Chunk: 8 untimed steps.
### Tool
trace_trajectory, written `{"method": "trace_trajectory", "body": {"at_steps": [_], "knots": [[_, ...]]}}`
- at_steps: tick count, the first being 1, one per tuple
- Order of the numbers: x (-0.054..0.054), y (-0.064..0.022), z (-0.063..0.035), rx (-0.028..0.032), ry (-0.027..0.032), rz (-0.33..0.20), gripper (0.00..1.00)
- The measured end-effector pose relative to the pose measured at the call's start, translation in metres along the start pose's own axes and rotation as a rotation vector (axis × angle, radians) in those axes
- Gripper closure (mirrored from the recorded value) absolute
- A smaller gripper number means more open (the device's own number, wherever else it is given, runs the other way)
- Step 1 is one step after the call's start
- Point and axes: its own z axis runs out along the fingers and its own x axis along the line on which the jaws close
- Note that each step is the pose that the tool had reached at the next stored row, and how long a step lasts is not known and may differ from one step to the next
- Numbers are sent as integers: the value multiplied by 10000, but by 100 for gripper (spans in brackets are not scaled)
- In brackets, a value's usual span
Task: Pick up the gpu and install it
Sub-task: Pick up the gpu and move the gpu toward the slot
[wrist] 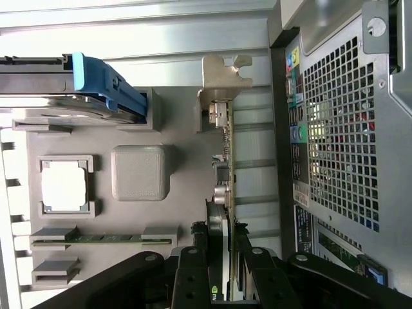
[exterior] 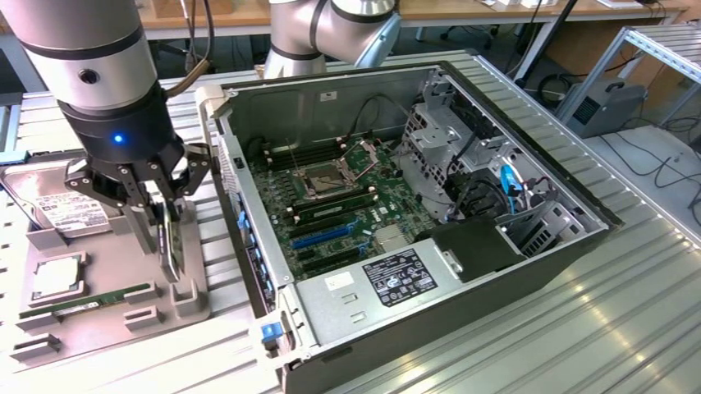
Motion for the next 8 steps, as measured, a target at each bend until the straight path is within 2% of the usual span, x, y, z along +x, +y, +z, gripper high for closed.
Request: {"method": "trace_trajectory", "body": {"at_steps": [8], "knots": [[-1,0,-52,0,0,0,73]]}}
